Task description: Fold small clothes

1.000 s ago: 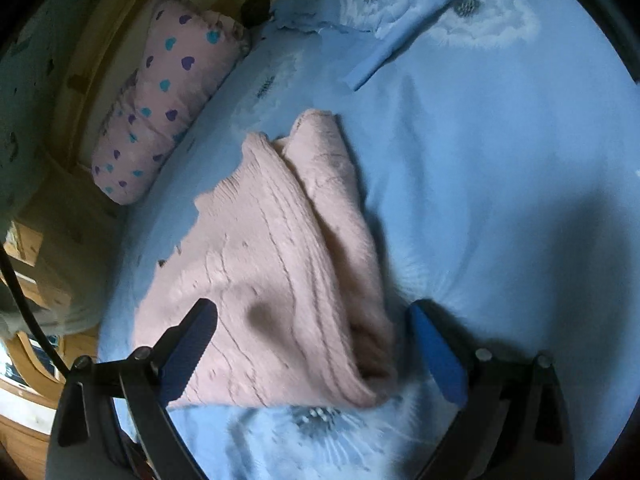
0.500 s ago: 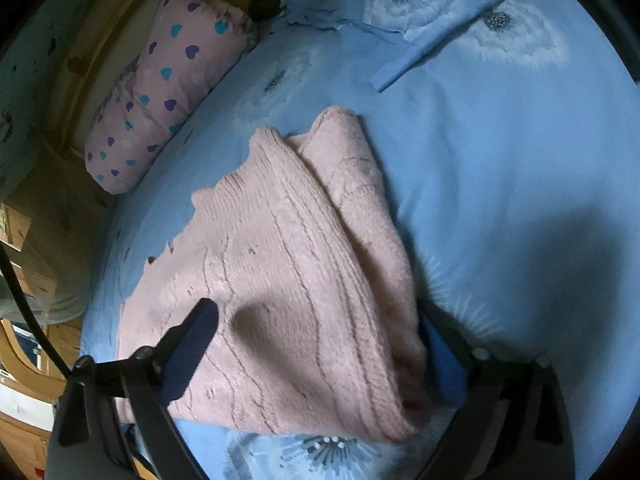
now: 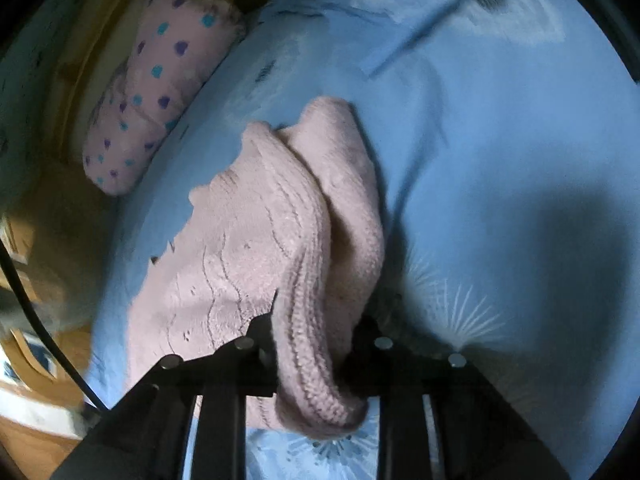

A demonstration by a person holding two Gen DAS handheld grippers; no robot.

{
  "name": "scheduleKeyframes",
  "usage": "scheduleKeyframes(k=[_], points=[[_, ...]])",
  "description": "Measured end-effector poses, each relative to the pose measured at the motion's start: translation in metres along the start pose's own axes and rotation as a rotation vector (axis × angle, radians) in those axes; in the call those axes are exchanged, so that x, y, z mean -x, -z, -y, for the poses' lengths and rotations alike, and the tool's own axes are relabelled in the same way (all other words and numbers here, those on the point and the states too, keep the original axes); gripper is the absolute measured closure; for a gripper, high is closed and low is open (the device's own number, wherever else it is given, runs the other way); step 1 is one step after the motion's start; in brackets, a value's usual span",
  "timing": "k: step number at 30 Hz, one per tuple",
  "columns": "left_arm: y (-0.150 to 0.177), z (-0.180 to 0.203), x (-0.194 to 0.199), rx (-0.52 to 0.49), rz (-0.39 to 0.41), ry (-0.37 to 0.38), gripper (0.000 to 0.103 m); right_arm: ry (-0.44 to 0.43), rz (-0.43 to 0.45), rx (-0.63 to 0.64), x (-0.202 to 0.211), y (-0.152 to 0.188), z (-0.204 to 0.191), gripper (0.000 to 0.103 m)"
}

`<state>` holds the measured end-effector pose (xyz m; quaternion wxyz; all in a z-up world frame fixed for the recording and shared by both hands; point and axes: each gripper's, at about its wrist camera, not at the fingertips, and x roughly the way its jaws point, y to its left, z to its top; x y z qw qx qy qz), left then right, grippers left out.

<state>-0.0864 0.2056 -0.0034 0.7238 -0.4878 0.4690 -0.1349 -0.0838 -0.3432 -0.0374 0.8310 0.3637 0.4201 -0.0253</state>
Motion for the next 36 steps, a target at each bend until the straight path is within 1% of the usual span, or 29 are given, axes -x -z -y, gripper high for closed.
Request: scheduleKeyframes(k=[4,7,10,12,14,15,16,17,18,19,20,21,22,23,24,25,26,28,29,30,31,32,33,34,35,36], points=[[0.008,-0.012,0.012,0.026,-0.034,-0.001,0.103,-0.018,-0.002,0.019,0.017,0.004,0.002,0.08],[0.017,-0.008,0.032,-0.016,-0.033,-0.004,0.103,-0.018,-0.009,0.053,0.033,0.01,0.001,0.08],[0.03,-0.007,0.046,-0.023,-0.03,-0.02,0.103,-0.014,-0.011,0.087,0.05,0.02,-0.001,0.08],[0.033,-0.009,0.047,-0.006,-0.025,-0.052,0.103,0.009,-0.008,0.125,0.059,0.028,-0.004,0.08],[0.033,-0.02,0.045,0.062,-0.011,-0.121,0.102,0.036,-0.016,0.146,0.061,0.036,-0.003,0.08],[0.032,-0.026,0.047,0.094,0.016,-0.136,0.101,0.054,-0.026,0.149,0.059,0.039,0.0,0.079],[0.03,-0.033,0.05,0.12,0.041,-0.124,0.102,0.076,-0.039,0.146,0.057,0.04,0.002,0.076],[0.027,-0.036,0.058,0.14,0.083,-0.142,0.103,0.114,-0.053,0.135,0.055,0.042,0.007,0.074],[0.026,-0.035,0.068,0.139,0.148,-0.192,0.103,0.173,-0.065,0.109,0.053,0.042,0.014,0.068],[0.026,-0.029,0.087,0.11,0.268,-0.299,0.103,0.202,-0.069,0.09,0.052,0.042,0.018,0.063],[0.028,-0.024,0.1,0.092,0.355,-0.367,0.103,0.201,-0.07,0.052,0.055,0.04,0.024,0.059],[0.03,-0.019,0.114,0.083,0.444,-0.402,0.103,0.186,-0.069,0.024,0.058,0.039,0.027,0.056],[0.033,-0.013,0.129,0.083,0.518,-0.4,0.103,0.18,-0.068,0.0,0.061,0.038,0.029,0.055],[0.034,-0.009,0.134,0.074,0.54,-0.377,0.103,0.186,-0.059,-0.007,0.065,0.038,0.028,0.055],[0.035,-0.004,0.137,0.052,0.542,-0.35,0.103,0.201,-0.043,0.0,0.068,0.038,0.025,0.055],[0.036,0.001,0.136,0.028,0.529,-0.34,0.103,0.211,-0.034,0.008,0.07,0.038,0.022,0.054],[0.036,0.007,0.131,-0.007,0.498,-0.325,0.103,0.229,-0.024,0.026,0.07,0.04,0.016,0.054],[0.038,0.021,0.115,-0.081,0.419,-0.286,0.103,0.245,-0.025,0.058,0.068,0.043,0.002,0.052],[0.038,0.028,0.105,-0.135,0.363,-0.271,0.103,0.242,-0.022,0.073,0.068,0.043,-0.004,0.052],[0.039,0.037,0.096,-0.201,0.325,-0.282,0.103,0.244,-0.004,0.109,0.069,0.045,-0.015,0.052],[0.042,0.053,0.081,-0.314,0.298,-0.34,0.103,0.252,0.018,0.138,0.069,0.045,-0.02,0.052],[0.043,0.061,0.071,-0.378,0.274,-0.366,0.103,0.266,0.068,0.199,0.071,0.045,-0.03,0.052],[0.043,0.066,0.057,-0.419,0.22,-0.365,0.103,0.283,0.121,0.283,0.071,0.047,-0.043,0.052],[0.043,0.067,0.045,-0.424,0.162,-0.356,0.103,0.291,0.136,0.321,0.069,0.048,-0.052,0.052],[0.04,0.062,0.031,-0.423,0.082,-0.366,0.103,0.292,0.14,0.361,0.065,0.049,-0.058,0.052],[0.04,0.057,0.021,-0.421,0.026,-0.404,0.103,0.283,0.126,0.37,0.059,0.049,-0.061,0.052]])
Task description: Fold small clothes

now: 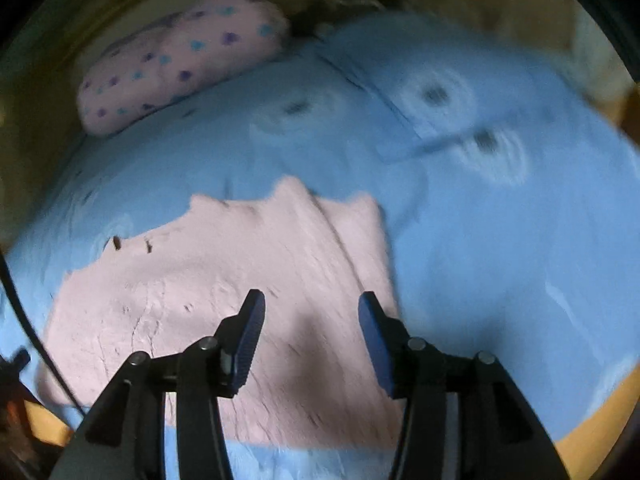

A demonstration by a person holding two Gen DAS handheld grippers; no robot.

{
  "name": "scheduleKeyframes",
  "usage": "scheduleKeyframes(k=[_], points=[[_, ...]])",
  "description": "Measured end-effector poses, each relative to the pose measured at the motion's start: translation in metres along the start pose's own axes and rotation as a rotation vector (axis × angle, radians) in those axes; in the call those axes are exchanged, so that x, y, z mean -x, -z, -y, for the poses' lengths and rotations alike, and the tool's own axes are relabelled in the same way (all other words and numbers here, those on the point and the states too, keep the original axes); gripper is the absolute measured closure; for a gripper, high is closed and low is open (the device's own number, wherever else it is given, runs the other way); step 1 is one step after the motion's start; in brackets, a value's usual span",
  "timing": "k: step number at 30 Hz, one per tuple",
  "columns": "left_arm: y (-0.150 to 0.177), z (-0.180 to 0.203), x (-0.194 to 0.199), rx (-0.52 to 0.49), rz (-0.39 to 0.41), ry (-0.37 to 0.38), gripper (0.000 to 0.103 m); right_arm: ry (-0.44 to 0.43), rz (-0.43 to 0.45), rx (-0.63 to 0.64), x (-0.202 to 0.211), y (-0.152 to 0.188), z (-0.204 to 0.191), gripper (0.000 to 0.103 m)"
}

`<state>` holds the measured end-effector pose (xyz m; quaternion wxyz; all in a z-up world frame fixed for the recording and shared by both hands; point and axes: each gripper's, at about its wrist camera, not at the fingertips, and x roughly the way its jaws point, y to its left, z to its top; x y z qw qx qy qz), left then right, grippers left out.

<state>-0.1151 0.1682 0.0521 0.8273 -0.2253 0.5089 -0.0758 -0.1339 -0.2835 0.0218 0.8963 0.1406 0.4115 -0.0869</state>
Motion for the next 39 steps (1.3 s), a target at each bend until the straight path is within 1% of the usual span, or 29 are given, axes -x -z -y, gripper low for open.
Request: scheduleKeyframes(k=[1,2,3,4,5,6,7,8,9,10,11,13,16,18,19,20,21,23,24,25,26,27,28,30,33,34,35,37,39], points=[[0.002,-0.005,-0.011,0.005,-0.043,-0.034,0.103,-0.014,-0.026,0.0,-0.008,0.002,0.0,0.052],[0.004,-0.015,-0.013,0.044,-0.034,-0.019,0.103,-0.009,-0.075,-0.004,-0.021,0.007,0.002,0.052],[0.006,-0.025,-0.009,0.096,-0.014,0.017,0.103,0.012,-0.116,-0.007,-0.031,0.012,0.005,0.052],[0.008,-0.038,-0.001,0.167,0.01,0.035,0.103,0.029,-0.104,0.008,-0.037,0.018,0.009,0.052],[0.012,-0.056,0.013,0.25,0.068,0.024,0.103,0.048,-0.077,0.031,-0.033,0.018,0.01,0.052],[0.016,-0.069,0.027,0.3,0.129,-0.02,0.103,0.075,-0.083,0.043,-0.032,0.016,0.008,0.052],[0.016,-0.08,0.037,0.335,0.178,-0.035,0.103,0.148,-0.088,0.07,-0.026,0.015,0.006,0.052],[0.014,-0.092,0.044,0.38,0.198,0.006,0.103,0.194,-0.069,0.089,-0.019,0.015,0.005,0.052],[0.012,-0.1,0.045,0.421,0.197,0.057,0.103,0.249,-0.025,0.116,-0.009,0.013,0.003,0.051],[0.01,-0.106,0.044,0.455,0.186,0.108,0.103,0.265,0.001,0.13,-0.004,0.012,0.001,0.051],[0.008,-0.109,0.044,0.479,0.18,0.148,0.103,0.259,0.036,0.152,0.004,0.007,-0.003,0.051],[0.007,-0.105,0.041,0.47,0.183,0.169,0.103,0.2,0.06,0.18,0.008,-0.003,-0.016,0.051],[0.007,-0.073,0.025,0.363,0.125,0.184,0.103,0.155,0.031,0.229,-0.004,-0.016,-0.038,0.049],[0.008,-0.06,0.016,0.328,0.089,0.185,0.103,0.136,0.009,0.26,-0.014,-0.021,-0.057,0.049],[0.009,-0.057,0.013,0.336,0.075,0.18,0.103,0.129,0.001,0.277,-0.021,-0.023,-0.068,0.049],[0.015,-0.059,0.012,0.378,0.049,0.193,0.103,0.122,-0.002,0.294,-0.025,-0.024,-0.083,0.049],[0.023,-0.065,0.012,0.45,0.039,0.248,0.103,0.113,0.003,0.305,-0.028,-0.025,-0.098,0.049],[0.045,-0.084,0.017,0.636,0.078,0.395,0.085,0.056,0.011,0.351,-0.032,-0.018,-0.13,0.048],[0.05,-0.091,0.02,0.686,0.099,0.42,0.062,0.033,0.01,0.377,-0.032,-0.014,-0.146,0.044],[0.053,-0.098,0.023,0.714,0.117,0.423,0.051,0.008,0.014,0.408,-0.032,-0.009,-0.162,0.038],[0.053,-0.104,0.024,0.72,0.132,0.443,0.05,-0.015,0.025,0.448,-0.031,-0.002,-0.178,0.035],[0.051,-0.105,0.022,0.712,0.117,0.45,0.05,-0.027,0.038,0.491,-0.03,0.006,-0.192,0.032],[0.047,-0.103,0.02,0.702,0.102,0.454,0.05,-0.025,0.046,0.521,-0.032,0.011,-0.205,0.03],[0.044,-0.099,0.019,0.667,0.093,0.454,0.05,-0.022,0.038,0.555,-0.037,0.021,-0.219,0.03],[0.038,-0.082,0.009,0.558,0.073,0.399,0.05,-0.048,-0.025,0.603,-0.048,0.041,-0.234,0.03],[0.038,-0.074,0.005,0.507,0.075,0.364,0.05,-0.042,-0.029,0.608,-0.052,0.045,-0.236,0.03],[0.039,-0.068,0.004,0.484,0.09,0.348,0.05,-0.025,-0.022,0.614,-0.053,0.05,-0.238,0.029],[0.044,-0.066,0.005,0.475,0.105,0.347,0.05,-0.019,-0.012,0.611,-0.054,0.051,-0.236,0.027],[0.05,-0.075,0.003,0.531,0.084,0.401,0.053,-0.03,-0.022,0.587,-0.056,0.049,-0.236,0.026]])
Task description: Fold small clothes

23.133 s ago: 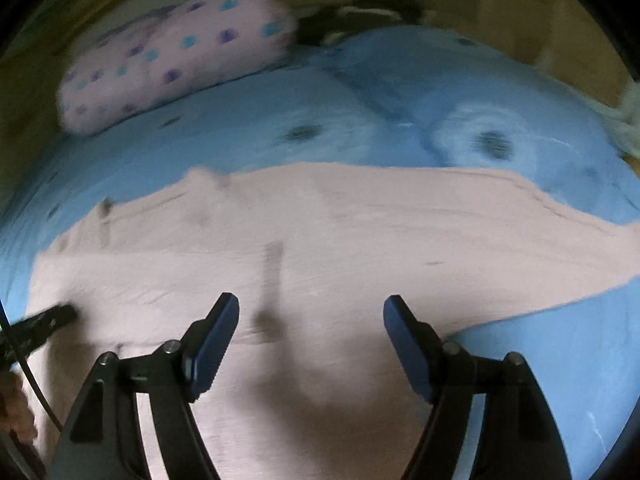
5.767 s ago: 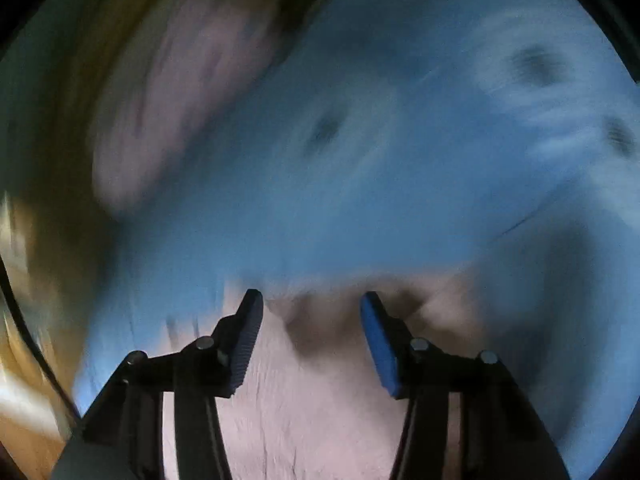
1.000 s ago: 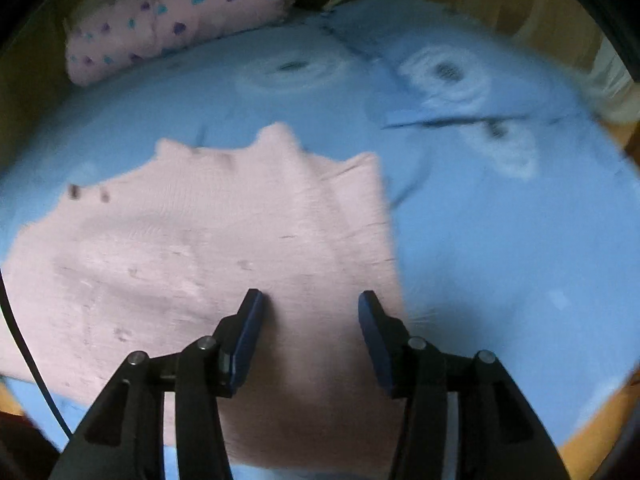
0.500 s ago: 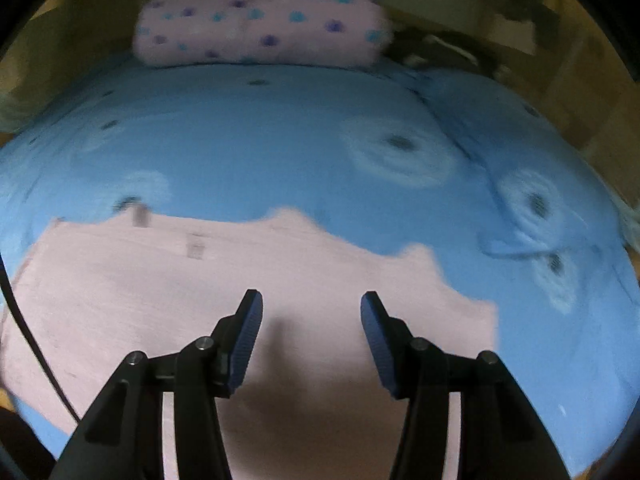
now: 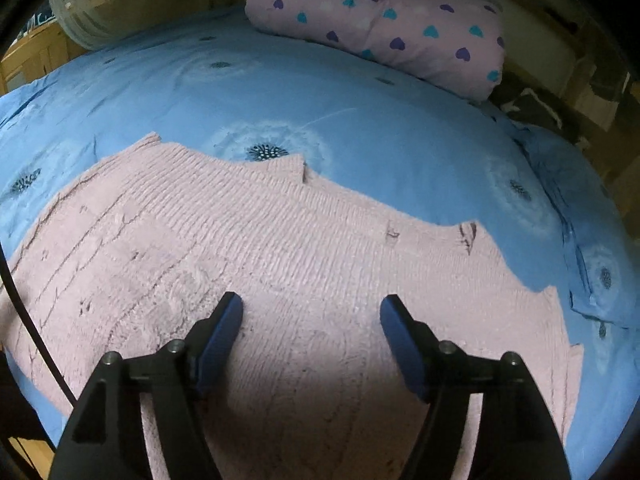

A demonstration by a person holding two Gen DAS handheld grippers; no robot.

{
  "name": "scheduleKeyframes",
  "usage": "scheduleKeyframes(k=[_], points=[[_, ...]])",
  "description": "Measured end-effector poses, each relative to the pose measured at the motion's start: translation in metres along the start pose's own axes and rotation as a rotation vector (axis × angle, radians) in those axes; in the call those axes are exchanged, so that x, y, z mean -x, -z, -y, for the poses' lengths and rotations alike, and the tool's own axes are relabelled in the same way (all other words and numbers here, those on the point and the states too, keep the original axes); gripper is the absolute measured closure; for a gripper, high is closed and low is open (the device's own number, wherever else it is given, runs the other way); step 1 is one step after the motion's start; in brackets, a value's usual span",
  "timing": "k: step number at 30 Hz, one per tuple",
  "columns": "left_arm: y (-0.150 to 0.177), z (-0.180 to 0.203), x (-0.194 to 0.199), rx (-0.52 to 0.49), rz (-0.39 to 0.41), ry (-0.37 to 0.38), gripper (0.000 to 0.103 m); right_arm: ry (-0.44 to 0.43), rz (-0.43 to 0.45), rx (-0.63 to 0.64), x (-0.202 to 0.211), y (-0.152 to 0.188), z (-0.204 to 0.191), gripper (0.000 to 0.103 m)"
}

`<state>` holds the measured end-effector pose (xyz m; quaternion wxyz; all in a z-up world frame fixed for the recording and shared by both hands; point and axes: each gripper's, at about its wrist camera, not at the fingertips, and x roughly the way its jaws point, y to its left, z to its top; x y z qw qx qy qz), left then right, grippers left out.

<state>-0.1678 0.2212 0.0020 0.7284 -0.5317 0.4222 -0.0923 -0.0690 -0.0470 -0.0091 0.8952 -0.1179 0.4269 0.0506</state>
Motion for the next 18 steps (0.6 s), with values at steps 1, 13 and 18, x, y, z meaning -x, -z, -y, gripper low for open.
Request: scheduleKeyframes(k=[1,13,18], points=[[-0.001,-0.008,0.002,0.058,-0.005,0.026,0.058,-0.008,-0.004,-0.018,-0.002,-0.001,0.002,0.025],[-0.004,-0.025,0.0,0.179,-0.024,0.066,0.065,-0.01,0.0,-0.072,-0.018,-0.004,0.011,0.017],[-0.007,-0.018,-0.005,0.117,-0.059,0.063,0.064,-0.012,0.001,-0.076,-0.019,-0.004,0.011,0.016]])
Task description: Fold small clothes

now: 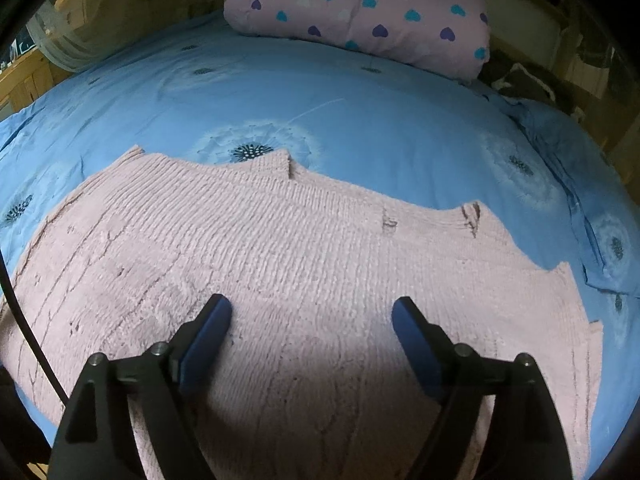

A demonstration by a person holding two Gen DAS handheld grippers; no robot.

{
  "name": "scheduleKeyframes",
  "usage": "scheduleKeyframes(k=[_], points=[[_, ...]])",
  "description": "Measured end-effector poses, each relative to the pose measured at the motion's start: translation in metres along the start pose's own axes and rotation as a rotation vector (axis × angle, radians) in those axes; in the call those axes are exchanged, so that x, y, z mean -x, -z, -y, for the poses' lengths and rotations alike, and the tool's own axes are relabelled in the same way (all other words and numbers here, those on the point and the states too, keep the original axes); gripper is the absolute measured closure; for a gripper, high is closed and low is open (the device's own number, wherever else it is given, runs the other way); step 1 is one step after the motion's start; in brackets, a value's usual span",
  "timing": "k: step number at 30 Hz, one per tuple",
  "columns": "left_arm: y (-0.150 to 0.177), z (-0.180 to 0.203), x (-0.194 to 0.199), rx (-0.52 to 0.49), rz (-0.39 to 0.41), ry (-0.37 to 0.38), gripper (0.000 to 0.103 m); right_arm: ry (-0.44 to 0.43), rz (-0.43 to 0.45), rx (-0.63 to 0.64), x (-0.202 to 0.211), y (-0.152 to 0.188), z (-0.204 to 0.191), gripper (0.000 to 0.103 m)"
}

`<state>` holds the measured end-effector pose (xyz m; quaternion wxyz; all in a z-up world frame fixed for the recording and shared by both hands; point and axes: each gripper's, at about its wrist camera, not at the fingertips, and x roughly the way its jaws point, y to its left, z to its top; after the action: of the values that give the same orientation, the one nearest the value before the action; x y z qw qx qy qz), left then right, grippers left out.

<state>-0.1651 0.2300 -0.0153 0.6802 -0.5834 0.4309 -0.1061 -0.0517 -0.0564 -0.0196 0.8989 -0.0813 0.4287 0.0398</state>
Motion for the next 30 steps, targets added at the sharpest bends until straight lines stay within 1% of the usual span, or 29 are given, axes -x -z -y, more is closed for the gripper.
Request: scheduleKeyframes(k=[1,2,3,7,16,19,21,23,25,26,27,30], points=[[0.0,0.003,-0.002,-0.025,-0.013,-0.022,0.087,0.0,0.0,0.0,0.0,0.0,0.0,0.016],[0.001,0.006,-0.006,-0.06,-0.037,-0.077,0.103,0.0,0.001,0.0,0.0,0.0,0.0,0.016],[0.002,0.009,-0.011,-0.082,-0.058,-0.107,0.103,-0.001,0.001,0.0,-0.001,0.0,0.0,0.016],[0.008,0.022,-0.009,-0.174,-0.033,-0.14,0.103,-0.003,0.001,-0.001,-0.002,-0.001,0.001,0.016],[0.012,0.02,-0.006,-0.196,-0.013,-0.153,0.103,0.001,0.0,-0.003,-0.004,-0.002,0.0,0.015],[0.013,0.02,-0.005,-0.186,-0.008,-0.145,0.103,0.0,0.0,-0.007,-0.005,-0.003,0.0,0.015],[0.01,0.015,-0.004,-0.155,-0.012,-0.12,0.103,-0.001,0.0,-0.009,-0.005,-0.003,0.0,0.014],[0.004,0.003,-0.004,-0.074,-0.012,-0.076,0.102,-0.001,0.0,-0.009,-0.006,-0.003,0.0,0.014],[0.002,-0.007,-0.002,0.007,0.008,-0.035,0.1,-0.001,0.0,-0.009,-0.005,-0.003,0.0,0.014],[0.001,-0.009,-0.002,0.029,0.019,-0.02,0.099,0.0,0.001,-0.008,-0.006,-0.003,0.0,0.014],[0.001,-0.01,-0.002,0.03,0.023,-0.015,0.099,0.0,0.002,-0.008,-0.006,-0.003,0.0,0.014],[-0.002,-0.003,-0.006,-0.016,0.025,-0.041,0.098,0.001,0.001,-0.008,-0.006,-0.002,0.0,0.014]])
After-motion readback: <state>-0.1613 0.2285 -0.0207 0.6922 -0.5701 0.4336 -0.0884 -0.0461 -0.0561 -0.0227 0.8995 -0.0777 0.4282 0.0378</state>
